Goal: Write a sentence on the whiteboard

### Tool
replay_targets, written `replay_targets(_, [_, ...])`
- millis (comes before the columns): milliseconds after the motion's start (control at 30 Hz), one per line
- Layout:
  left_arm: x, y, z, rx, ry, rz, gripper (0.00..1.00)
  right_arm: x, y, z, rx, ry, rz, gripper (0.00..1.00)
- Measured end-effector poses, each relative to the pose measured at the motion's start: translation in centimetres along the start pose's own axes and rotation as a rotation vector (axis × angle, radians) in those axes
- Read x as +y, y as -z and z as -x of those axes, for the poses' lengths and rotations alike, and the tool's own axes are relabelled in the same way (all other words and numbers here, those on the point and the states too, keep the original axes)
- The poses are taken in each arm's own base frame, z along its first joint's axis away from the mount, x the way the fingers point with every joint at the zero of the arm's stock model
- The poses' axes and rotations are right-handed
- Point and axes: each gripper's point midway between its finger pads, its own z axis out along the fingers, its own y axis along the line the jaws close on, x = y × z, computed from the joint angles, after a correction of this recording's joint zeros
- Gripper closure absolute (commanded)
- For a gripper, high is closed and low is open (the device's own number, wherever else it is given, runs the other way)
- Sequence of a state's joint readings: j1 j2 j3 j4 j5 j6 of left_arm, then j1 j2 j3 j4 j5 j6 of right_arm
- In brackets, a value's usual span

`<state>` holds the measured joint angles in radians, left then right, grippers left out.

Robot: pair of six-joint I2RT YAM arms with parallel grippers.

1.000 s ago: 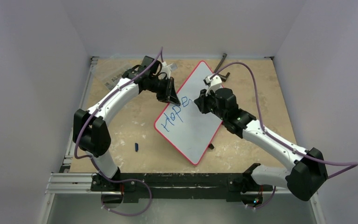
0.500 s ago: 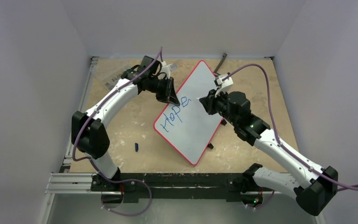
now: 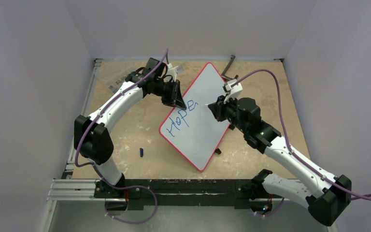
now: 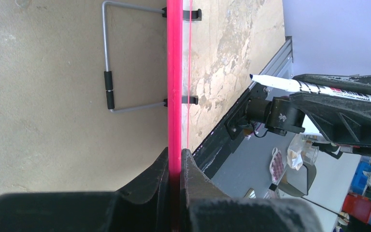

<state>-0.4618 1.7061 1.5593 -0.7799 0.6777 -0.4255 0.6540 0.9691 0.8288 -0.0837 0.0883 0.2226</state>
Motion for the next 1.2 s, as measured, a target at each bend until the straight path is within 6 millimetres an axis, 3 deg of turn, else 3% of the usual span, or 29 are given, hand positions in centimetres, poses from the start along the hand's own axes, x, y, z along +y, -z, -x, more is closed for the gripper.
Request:
replay_targets(367, [0.0, 0.0, 0.0, 0.0, 0.0, 0.002, 1.0, 0.0, -0.8, -1.0, 0.038, 0.018, 0.007, 1.0])
replay_targets(967, [0.1, 0.0, -0.1, 0.001, 0.002, 0.013, 1.0, 7.5, 2.6, -2.9, 0.064, 0.093, 0.491, 1.0])
replay_targets(1200, [0.2, 0.0, -0.1, 0.001, 0.003, 0.019, 1.0, 9.5, 3.1, -6.4, 0.121, 0.05, 0.552, 1.0])
